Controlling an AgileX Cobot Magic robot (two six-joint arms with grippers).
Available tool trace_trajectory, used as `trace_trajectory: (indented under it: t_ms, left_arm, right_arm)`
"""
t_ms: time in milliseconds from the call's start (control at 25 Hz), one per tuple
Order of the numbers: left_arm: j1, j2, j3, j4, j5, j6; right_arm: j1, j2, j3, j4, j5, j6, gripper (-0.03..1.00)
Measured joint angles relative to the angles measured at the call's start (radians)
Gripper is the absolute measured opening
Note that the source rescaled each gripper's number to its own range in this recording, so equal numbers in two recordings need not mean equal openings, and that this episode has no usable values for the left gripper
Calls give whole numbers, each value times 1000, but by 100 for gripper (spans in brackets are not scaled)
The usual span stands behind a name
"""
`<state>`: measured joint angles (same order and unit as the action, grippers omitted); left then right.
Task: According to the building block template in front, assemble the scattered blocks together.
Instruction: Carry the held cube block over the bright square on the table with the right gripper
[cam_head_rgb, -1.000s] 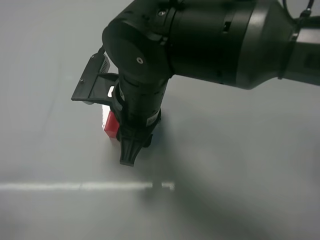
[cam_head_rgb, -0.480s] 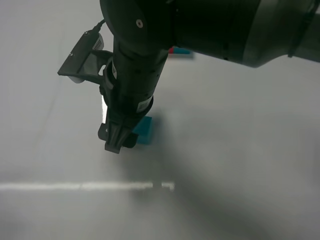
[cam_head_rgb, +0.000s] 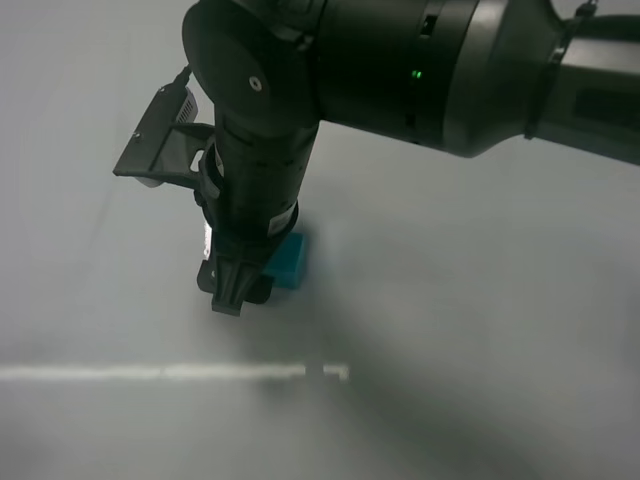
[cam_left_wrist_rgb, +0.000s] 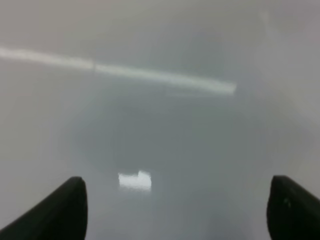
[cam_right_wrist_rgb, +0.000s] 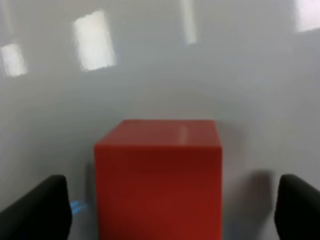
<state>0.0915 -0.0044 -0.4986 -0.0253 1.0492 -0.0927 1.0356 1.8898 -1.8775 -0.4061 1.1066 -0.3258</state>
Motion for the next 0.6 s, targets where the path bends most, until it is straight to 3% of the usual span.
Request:
trace_trajectory:
  t_ms: [240, 360, 520, 600]
  left_arm:
    - [0, 0, 0, 0, 0, 0]
    - [0, 0, 0, 0, 0, 0]
    - [0, 0, 0, 0, 0, 0]
    - [0, 0, 0, 0, 0, 0]
  right_arm:
    - [0, 7, 0, -1, 0, 1, 88]
    - [0, 7, 0, -10, 0, 1, 81]
    - [0, 7, 0, -27, 0, 8, 60]
    - [0, 7, 0, -30, 0, 11, 44]
